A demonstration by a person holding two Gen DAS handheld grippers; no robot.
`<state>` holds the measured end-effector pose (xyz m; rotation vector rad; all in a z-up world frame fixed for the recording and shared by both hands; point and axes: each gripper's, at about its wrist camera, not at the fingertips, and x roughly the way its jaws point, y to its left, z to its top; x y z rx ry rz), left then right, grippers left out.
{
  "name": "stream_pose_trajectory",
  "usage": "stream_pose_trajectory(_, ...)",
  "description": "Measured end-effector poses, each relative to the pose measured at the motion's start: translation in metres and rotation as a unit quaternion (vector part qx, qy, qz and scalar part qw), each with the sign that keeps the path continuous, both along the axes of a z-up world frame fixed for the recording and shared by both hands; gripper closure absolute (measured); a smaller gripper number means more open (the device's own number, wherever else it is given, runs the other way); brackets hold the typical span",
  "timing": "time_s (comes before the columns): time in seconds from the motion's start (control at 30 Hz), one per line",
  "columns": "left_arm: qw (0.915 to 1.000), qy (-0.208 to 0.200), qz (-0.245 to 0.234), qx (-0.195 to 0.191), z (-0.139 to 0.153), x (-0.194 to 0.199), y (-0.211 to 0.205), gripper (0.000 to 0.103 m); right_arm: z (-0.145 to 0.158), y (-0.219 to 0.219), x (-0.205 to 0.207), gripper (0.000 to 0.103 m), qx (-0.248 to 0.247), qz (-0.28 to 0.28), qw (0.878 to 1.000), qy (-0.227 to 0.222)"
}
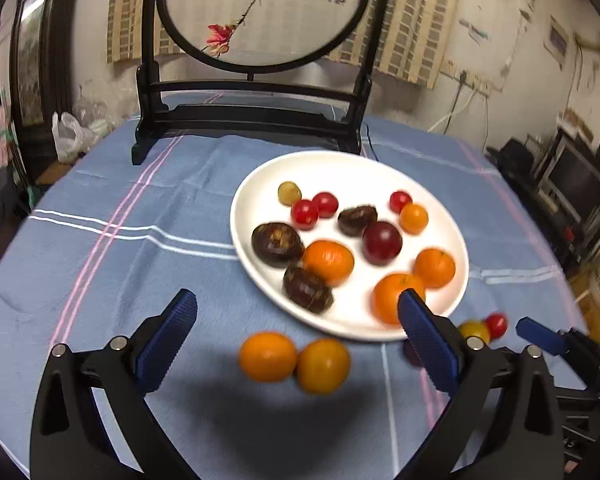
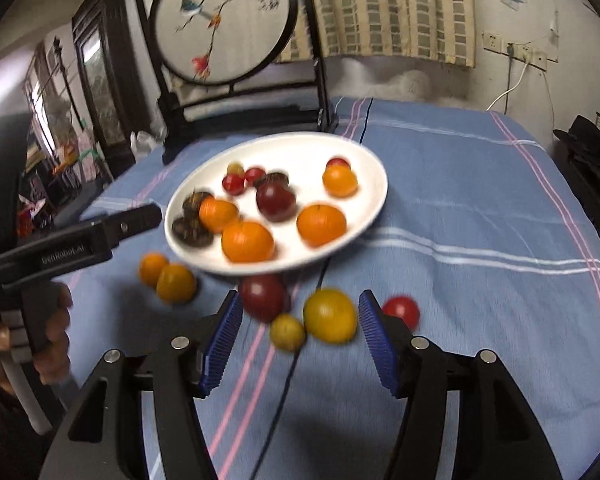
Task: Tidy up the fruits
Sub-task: 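Move both open grippers back toward the fruit pile, then grasp a small yellow-green fruit with the right gripper while the left gripper grasps a mandarin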
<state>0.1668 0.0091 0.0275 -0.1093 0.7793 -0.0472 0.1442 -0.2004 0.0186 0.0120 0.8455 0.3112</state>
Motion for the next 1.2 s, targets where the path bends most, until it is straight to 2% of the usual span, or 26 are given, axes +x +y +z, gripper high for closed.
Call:
stream_pose_trajectory(0.13,0.9989,0.020,-0.021,0.037,-0.014,-0.008,-0.004,0.005,-0.011,0.009,-0.012,0.042,-0.022,0.015,0.999,0.020)
stream_pose_trajectory(0.23,0.9984,0.017,-0.027,0.047,-0.022,-0.014,0.001,0.005,-0.023,0.022,-0.017,0.042,-0.039,0.034,0.998,0.037)
stream_pose_trajectory(0.33,0.9987,0.017,-0.027,0.039,-0.030,-0.014,0.012,0.005,-0.033,0.035,-0.017,0.042,-0.054,0.046,0.996,0.053)
stream_pose_trajectory(0.4,0.9988,0.033,-0.015,0.031,-0.032,-0.008,0.021,0.005,-0.039,0.041,-0.014,0.043,-0.067,0.048,0.995,0.060)
stream_pose_trajectory(0.5,0.9992,0.040,0.002,-0.007,-0.031,-0.004,0.038,0.005,-0.046,0.045,-0.002,0.043,-0.081,0.036,0.994,0.069)
stream_pose_trajectory(0.57,0.9988,0.044,0.014,-0.018,-0.031,-0.002,0.046,0.005,-0.047,0.046,0.004,0.044,-0.085,0.031,0.994,0.068)
stream_pose_trajectory(0.67,0.9979,0.046,0.032,-0.031,-0.030,0.000,0.056,0.005,-0.047,0.052,0.011,0.053,-0.106,0.028,0.992,0.054)
stream_pose_trajectory(0.73,0.9978,0.046,0.036,-0.033,-0.029,0.000,0.058,0.005,-0.047,0.053,0.016,0.057,-0.103,0.026,0.993,0.053)
stream_pose_trajectory(0.77,0.9977,0.047,0.035,-0.033,-0.029,0.001,0.058,0.005,-0.047,0.052,0.018,0.063,-0.101,0.023,0.993,0.051)
stream_pose_trajectory(0.8,0.9977,0.049,0.034,-0.033,-0.030,0.001,0.058,0.005,-0.047,0.051,0.019,0.063,-0.099,0.020,0.994,0.052)
stream_pose_trajectory(0.97,0.9967,0.067,0.010,-0.045,-0.036,0.002,0.051,0.005,-0.042,0.040,0.010,0.076,-0.079,0.016,0.996,0.048)
stream_pose_trajectory(1.03,0.9967,0.073,-0.006,-0.034,-0.039,0.001,0.042,0.005,-0.039,0.035,0.007,0.076,-0.066,0.017,0.997,0.047)
stream_pose_trajectory(1.2,0.9954,0.082,-0.049,0.004,-0.044,-0.006,0.019,0.005,-0.034,0.040,-0.001,0.077,-0.071,0.040,0.996,0.037)
